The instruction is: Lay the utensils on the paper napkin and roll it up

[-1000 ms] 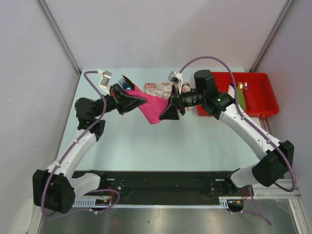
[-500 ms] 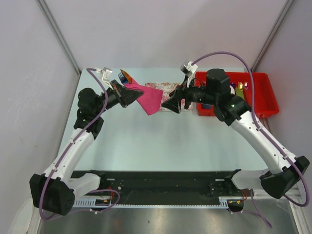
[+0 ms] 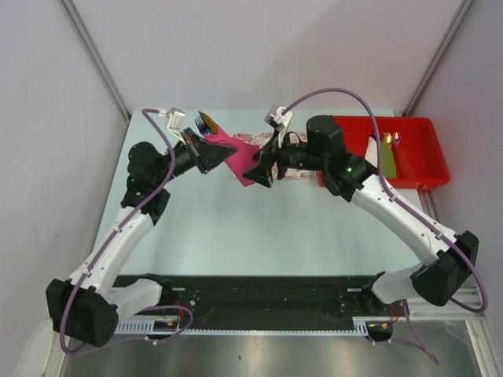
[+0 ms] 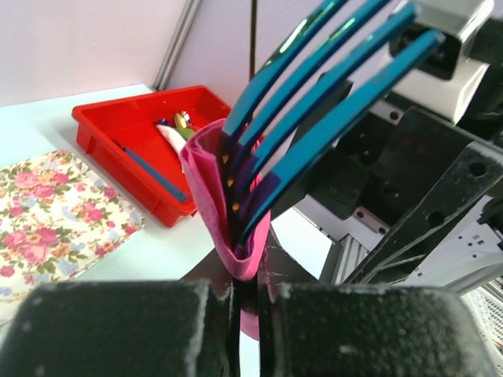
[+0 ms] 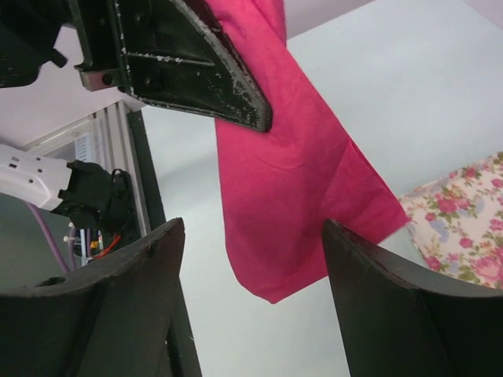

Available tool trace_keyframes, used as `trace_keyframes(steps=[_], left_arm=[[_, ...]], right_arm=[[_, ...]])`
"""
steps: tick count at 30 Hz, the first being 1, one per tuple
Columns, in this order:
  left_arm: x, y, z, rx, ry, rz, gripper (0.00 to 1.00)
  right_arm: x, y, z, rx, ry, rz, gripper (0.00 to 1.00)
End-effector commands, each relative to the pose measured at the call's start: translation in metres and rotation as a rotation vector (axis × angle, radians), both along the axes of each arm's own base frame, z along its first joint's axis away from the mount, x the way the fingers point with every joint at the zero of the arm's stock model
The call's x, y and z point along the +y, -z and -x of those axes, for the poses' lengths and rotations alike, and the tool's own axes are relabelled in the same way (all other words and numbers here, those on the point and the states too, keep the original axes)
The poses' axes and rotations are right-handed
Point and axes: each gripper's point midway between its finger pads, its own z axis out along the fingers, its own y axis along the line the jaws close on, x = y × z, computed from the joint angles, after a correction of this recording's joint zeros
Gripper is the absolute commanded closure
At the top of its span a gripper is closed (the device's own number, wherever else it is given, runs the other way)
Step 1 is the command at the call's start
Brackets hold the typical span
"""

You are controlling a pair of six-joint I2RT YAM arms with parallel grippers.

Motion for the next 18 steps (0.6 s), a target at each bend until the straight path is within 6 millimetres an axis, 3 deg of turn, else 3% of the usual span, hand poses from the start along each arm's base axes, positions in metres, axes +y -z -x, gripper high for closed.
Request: trace_keyframes(steps=[1, 8, 14, 18], left_arm=[[-0.001, -0.044, 0.023, -0.144, 0.058, 0.075, 1.0], [-0.005, -0.054, 0.04, -0.182, 0.144, 0.132, 1.0], [-0.007, -0.063, 0.055, -0.211, 0.22, 0.172, 1.0], [-0.01, -0.063, 0.061, -0.209, 0.269, 0.176, 1.0]], right_arm=[[0.009, -0.021, 0.014, -0.082, -0.106, -0.078, 0.27], [0.013, -0.019, 0.026, -0.064, -0.182, -0.094, 0.28], [0.015, -0.021, 0.034, -0.043, -0.23, -0.113, 0.46], [0.014, -0.021, 0.035, -0.03, -0.233, -0.116, 0.41]])
